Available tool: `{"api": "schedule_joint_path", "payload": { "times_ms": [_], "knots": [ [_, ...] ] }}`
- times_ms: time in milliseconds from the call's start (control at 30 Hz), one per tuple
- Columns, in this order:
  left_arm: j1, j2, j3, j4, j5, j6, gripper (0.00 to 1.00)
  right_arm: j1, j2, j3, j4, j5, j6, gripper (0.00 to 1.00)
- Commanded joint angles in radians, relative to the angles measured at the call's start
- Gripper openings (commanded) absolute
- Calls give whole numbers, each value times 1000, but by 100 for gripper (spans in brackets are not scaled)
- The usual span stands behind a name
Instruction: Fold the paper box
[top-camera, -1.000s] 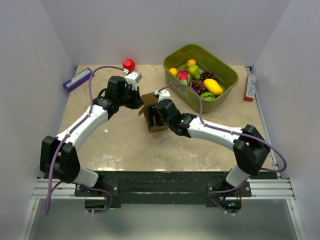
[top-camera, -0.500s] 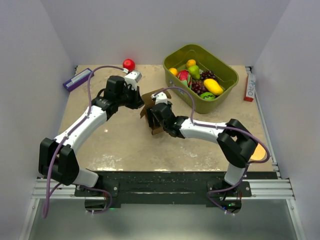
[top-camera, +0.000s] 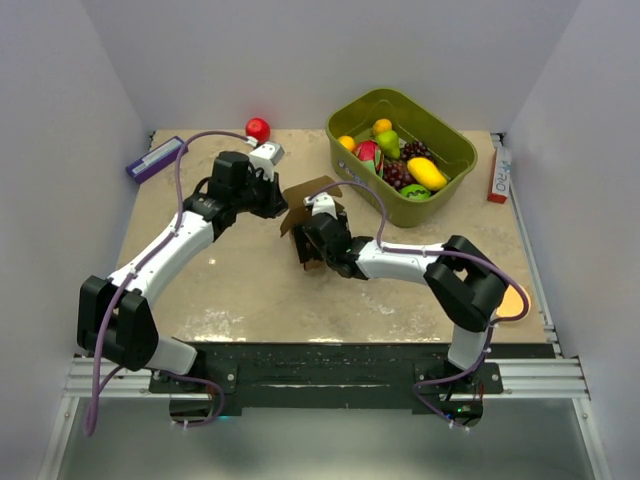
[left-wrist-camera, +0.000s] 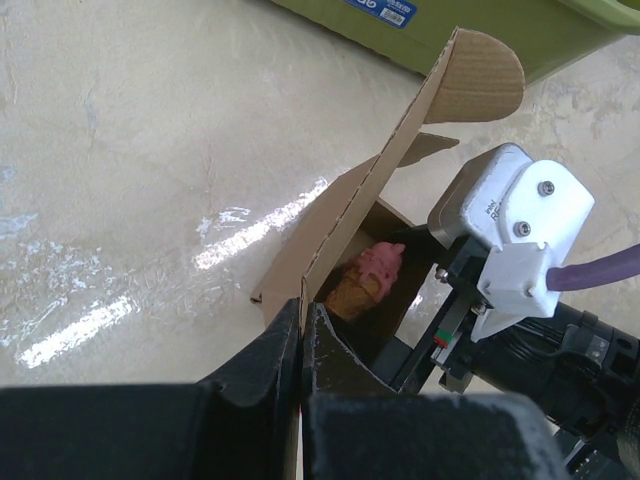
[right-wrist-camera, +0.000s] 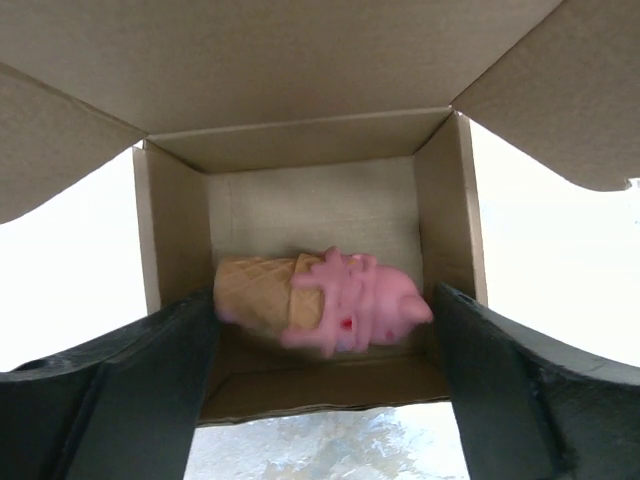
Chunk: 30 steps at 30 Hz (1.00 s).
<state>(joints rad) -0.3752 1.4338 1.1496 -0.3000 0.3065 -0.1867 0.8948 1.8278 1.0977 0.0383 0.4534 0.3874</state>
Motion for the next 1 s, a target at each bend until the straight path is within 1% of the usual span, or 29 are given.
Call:
{"api": "schedule_joint_path", "payload": {
  "times_ms": [0,133,233,267,367,467,500,567,600,633,667,767,800,867,900,967],
  "knots": [
    [4,-23,-1,45,8,46,0,-2,-59,-2,43,-1,-1,93],
    [2,-16,-2,52,6,87,0,-2,-146,-41,55,-13,2,95],
    [4,-13,-7,53,37,116,0,-2,-215,-70,45,-24,2,95],
    [2,-16,-10,58,43,124,0,-2,-273,-84,40,-36,5,96],
    [4,-16,-10,61,46,147,0,-20,-359,-96,28,-30,-24,98],
    [2,-9,-10,65,57,164,0,-115,-383,-105,12,-111,-42,95],
    [4,-7,-13,73,68,167,0,-176,-390,-119,41,-186,-50,91],
    [5,2,-13,84,92,173,0,-227,-397,-160,102,-263,-62,89],
    [7,5,-10,85,100,176,0,-259,-406,-177,133,-306,-100,88],
    [7,7,-8,85,103,179,2,-269,-410,-203,158,-384,-120,88],
    [7,8,-7,88,103,178,7,-276,-412,-214,173,-407,-137,88],
    [18,10,-7,102,98,173,27,-301,-426,-239,204,-452,-180,88],
    [22,8,-5,105,97,173,43,-309,-427,-245,207,-452,-194,88],
    [27,-7,-5,105,82,174,59,-324,-432,-262,221,-478,-200,88],
    [33,-13,-14,116,80,177,71,-330,-430,-263,221,-482,-205,88],
    [38,-50,-28,124,57,182,78,-335,-423,-262,219,-492,-216,86]
  ]
}}
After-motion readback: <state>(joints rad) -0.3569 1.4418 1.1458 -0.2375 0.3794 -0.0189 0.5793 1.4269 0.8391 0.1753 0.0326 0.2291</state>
